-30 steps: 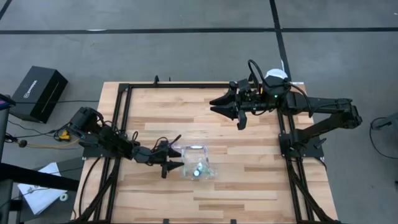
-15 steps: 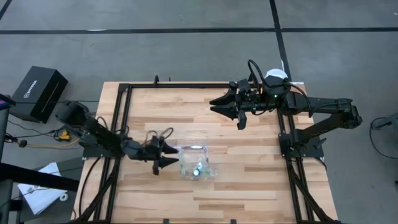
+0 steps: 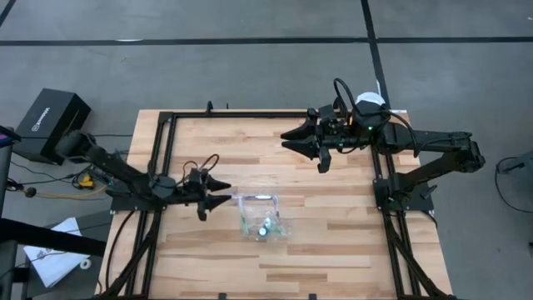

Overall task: Pick & Place toothbrushing station
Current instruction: Put the purple toothbrush into the center transparent organizer

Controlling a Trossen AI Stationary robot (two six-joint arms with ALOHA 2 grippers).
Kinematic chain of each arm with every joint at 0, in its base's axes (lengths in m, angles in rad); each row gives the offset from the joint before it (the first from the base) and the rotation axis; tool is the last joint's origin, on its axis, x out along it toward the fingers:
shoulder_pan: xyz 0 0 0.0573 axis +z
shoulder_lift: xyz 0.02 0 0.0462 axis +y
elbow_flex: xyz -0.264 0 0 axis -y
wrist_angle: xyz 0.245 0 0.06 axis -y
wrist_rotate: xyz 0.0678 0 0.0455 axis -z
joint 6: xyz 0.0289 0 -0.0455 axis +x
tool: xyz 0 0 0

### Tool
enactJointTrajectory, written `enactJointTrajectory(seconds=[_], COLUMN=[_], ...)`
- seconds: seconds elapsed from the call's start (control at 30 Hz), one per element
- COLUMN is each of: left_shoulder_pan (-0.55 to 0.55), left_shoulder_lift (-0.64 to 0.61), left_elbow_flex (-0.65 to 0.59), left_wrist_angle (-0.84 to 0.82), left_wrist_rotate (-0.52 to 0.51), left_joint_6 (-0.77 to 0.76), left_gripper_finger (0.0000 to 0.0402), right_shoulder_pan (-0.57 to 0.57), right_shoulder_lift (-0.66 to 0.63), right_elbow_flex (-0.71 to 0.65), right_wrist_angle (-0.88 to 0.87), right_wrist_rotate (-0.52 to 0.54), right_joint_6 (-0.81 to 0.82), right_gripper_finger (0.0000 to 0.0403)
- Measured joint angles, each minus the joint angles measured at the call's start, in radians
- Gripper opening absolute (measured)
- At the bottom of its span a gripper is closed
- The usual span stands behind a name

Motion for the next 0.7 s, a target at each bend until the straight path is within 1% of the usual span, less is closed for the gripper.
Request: enactJointTrajectory(seconds=[0.13, 0.2, 0.3, 0.4, 0.53, 0.7], left_shoulder_pan=[0.049, 0.079, 0.129, 0.173, 0.229, 0.306], left_shoulder_lift=[-0.089, -0.122, -0.141, -0.133, -0.104, -0.028], left_elbow_flex=[0.000, 0.000, 0.000, 0.000, 0.000, -0.012], left_wrist_angle=[-0.349, -0.482, -0.604, -0.667, -0.680, -0.691], left_wrist_rotate=[0.033, 0.086, 0.200, 0.277, 0.339, 0.424], left_joint_6=[-0.111, -0.143, -0.166, -0.156, -0.110, -0.092], left_gripper_finger=[0.0221, 0.0221, 0.0221, 0.0221, 0.0221, 0.0221], right_shoulder_pan=[0.000, 0.000, 0.000, 0.000, 0.000, 0.000], right_shoulder_lift=[0.000, 0.000, 0.000, 0.000, 0.000, 0.000], right_elbow_flex=[0.000, 0.000, 0.000, 0.000, 0.000, 0.000], right_wrist_angle=[0.007, 0.010, 0.017, 0.017, 0.017, 0.016], right_wrist_rotate=[0.000, 0.000, 0.000, 0.000, 0.000, 0.000], right_joint_6=[0.000, 0.000, 0.000, 0.000, 0.000, 0.000], right_gripper_finger=[0.0118, 0.0118, 0.0118, 0.0118, 0.0118, 0.0118])
